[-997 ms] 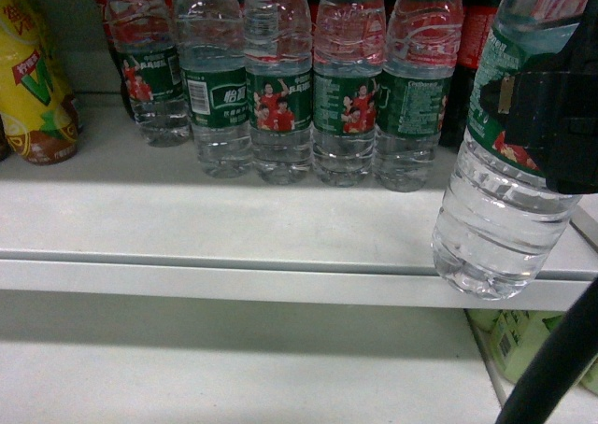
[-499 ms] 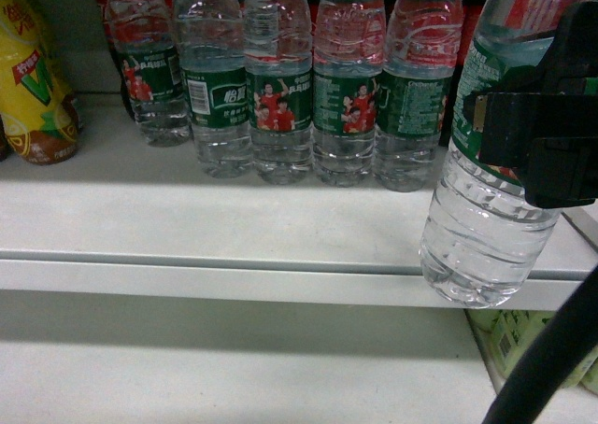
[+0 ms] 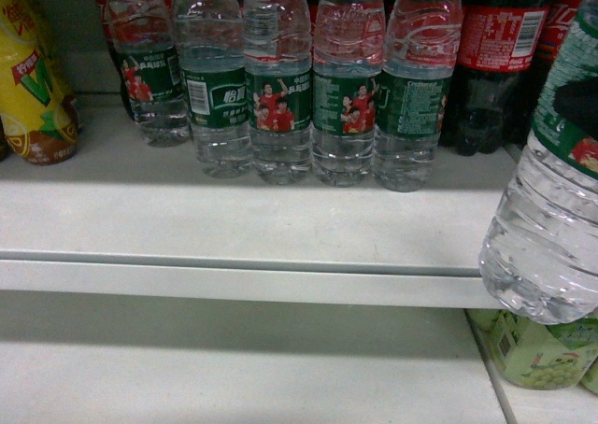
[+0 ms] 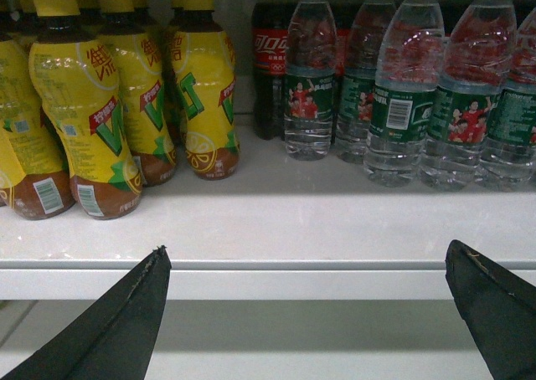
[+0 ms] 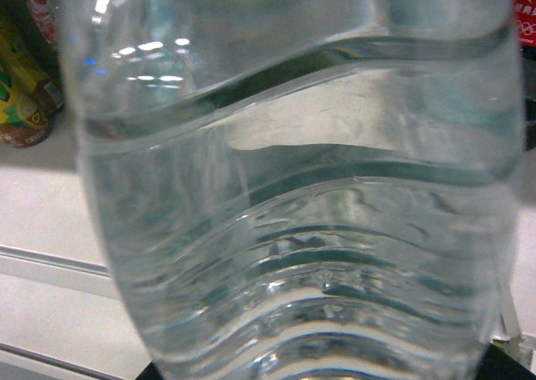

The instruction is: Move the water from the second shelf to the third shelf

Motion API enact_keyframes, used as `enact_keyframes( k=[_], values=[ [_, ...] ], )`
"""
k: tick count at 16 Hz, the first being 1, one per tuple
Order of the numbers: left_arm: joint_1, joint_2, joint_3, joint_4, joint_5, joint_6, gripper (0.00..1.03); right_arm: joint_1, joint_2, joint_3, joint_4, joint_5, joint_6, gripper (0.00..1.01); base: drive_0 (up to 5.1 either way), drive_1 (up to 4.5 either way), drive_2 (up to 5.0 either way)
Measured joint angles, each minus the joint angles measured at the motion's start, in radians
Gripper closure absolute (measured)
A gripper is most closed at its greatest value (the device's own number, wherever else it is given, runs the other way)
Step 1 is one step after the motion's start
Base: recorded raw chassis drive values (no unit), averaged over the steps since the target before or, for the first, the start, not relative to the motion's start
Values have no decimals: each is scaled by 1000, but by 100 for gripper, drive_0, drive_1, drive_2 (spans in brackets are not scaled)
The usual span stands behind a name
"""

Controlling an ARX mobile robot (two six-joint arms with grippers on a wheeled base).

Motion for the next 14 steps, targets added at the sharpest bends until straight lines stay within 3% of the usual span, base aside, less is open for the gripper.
enact_keyframes(
  k=[4, 7, 11, 14],
  values=[
    [0, 0, 0, 0, 0, 0, 5, -39, -146, -54, -88, 2, -2, 61, 0, 0, 0],
    [0, 0, 0, 0, 0, 0, 5, -108, -278, -78, -169, 7, -5, 61, 0, 0, 0],
    [0, 0, 0, 0, 0, 0, 5, -182, -371, -93, -248, 5, -41, 61, 0, 0, 0],
    [0, 0, 0, 0, 0, 0, 5, -188, -425, -93, -298, 1, -49, 61, 0, 0, 0]
  ],
)
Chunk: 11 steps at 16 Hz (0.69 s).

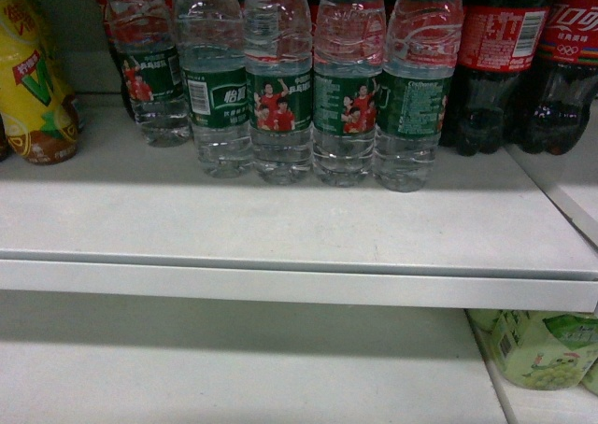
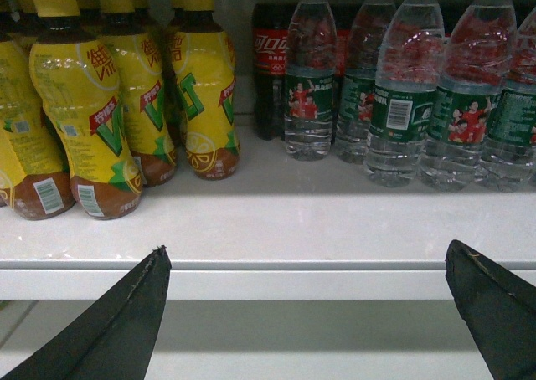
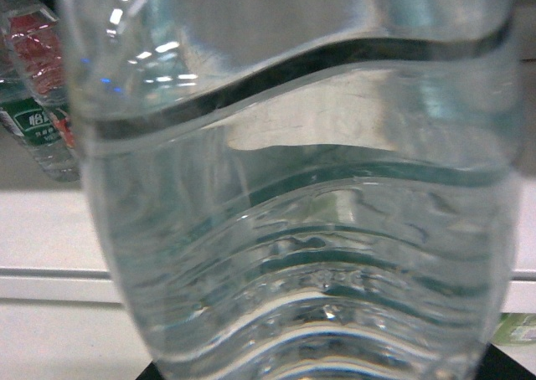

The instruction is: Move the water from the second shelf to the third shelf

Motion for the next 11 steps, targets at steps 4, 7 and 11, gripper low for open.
enact_keyframes(
  k=[4, 7, 11],
  values=[
    [0, 0, 0, 0, 0, 0, 5, 0, -3, 0, 2, 1, 0, 61, 0, 0, 0],
    [0, 0, 0, -2, -1, 0, 5, 0, -3, -4, -5, 1, -2, 61, 0, 0, 0],
    [0, 0, 0, -1, -2, 0, 5, 0, -4, -5, 1, 1, -5, 61, 0, 0, 0]
  ],
)
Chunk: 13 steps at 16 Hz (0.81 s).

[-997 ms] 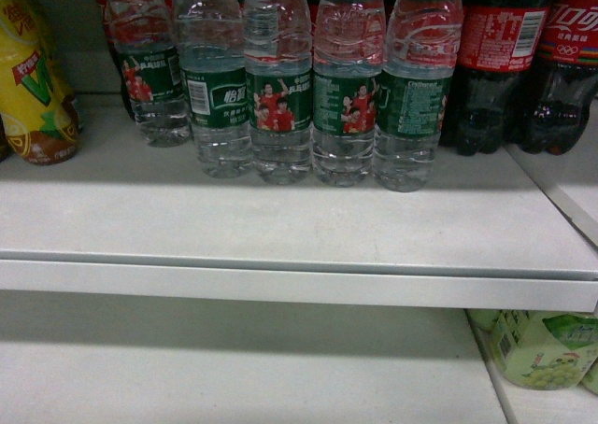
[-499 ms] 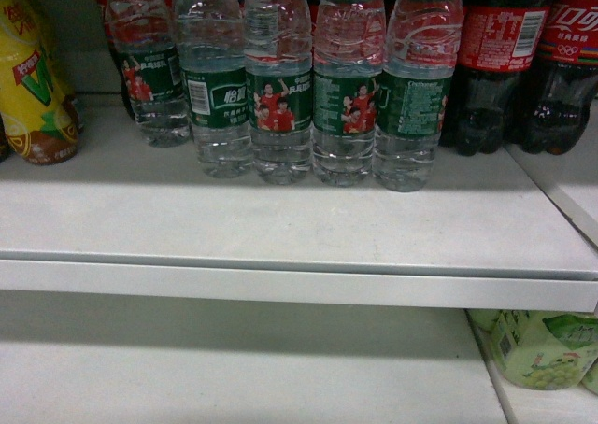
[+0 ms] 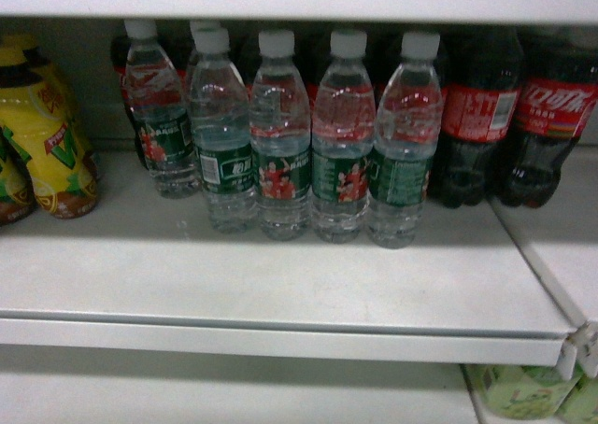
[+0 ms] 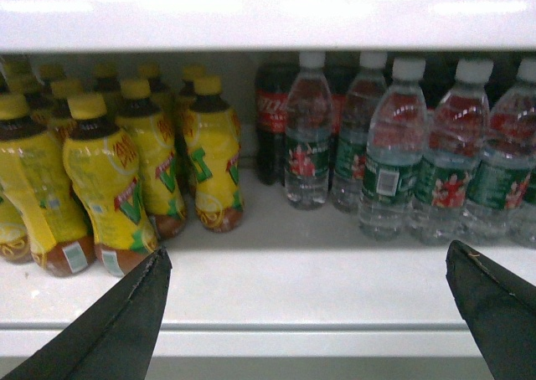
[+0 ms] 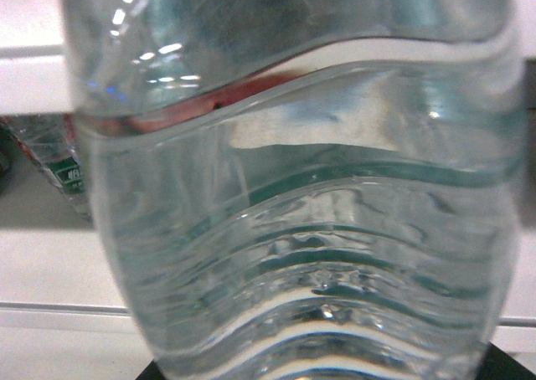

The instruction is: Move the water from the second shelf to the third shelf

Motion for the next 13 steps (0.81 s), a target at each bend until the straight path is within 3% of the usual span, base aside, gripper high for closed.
enact_keyframes(
  k=[13],
  values=[
    [0, 0, 0, 2, 2, 0, 5, 0, 0, 2, 4, 1, -2, 61, 0, 0, 0]
  ],
)
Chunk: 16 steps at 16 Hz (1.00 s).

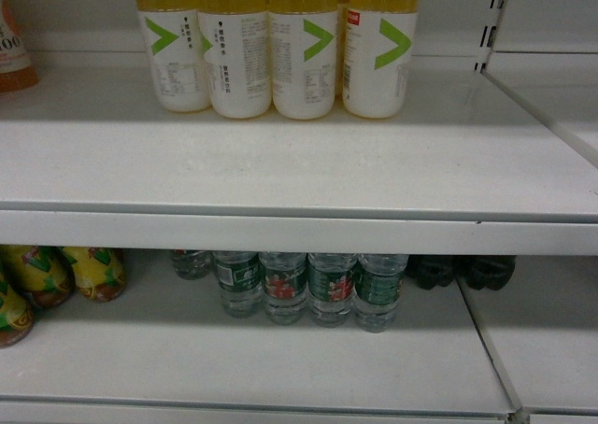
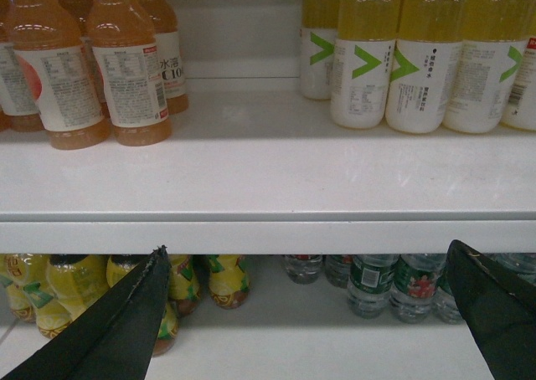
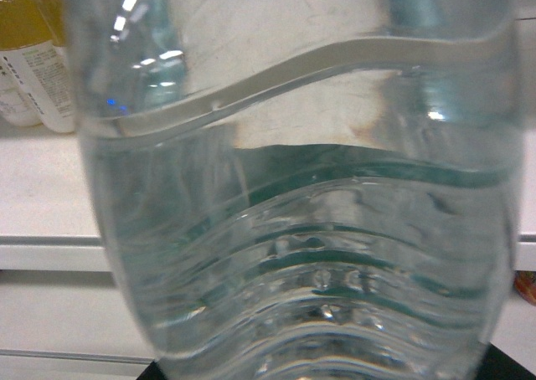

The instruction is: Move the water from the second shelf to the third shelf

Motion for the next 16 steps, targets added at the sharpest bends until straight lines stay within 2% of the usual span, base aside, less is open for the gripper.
enact_keyframes(
  k=[3, 11, 16],
  values=[
    [0, 0, 0, -2, 1, 0, 5, -6, 0, 0, -3, 12, 0, 61, 0, 0, 0],
    [0, 0, 0, -1, 1, 0, 5, -5, 0, 0, -3, 3, 0, 61, 0, 0, 0],
    [0, 0, 0, 0, 0, 0, 5, -5, 0, 0, -3, 4, 0, 61, -493, 241, 241]
  ],
)
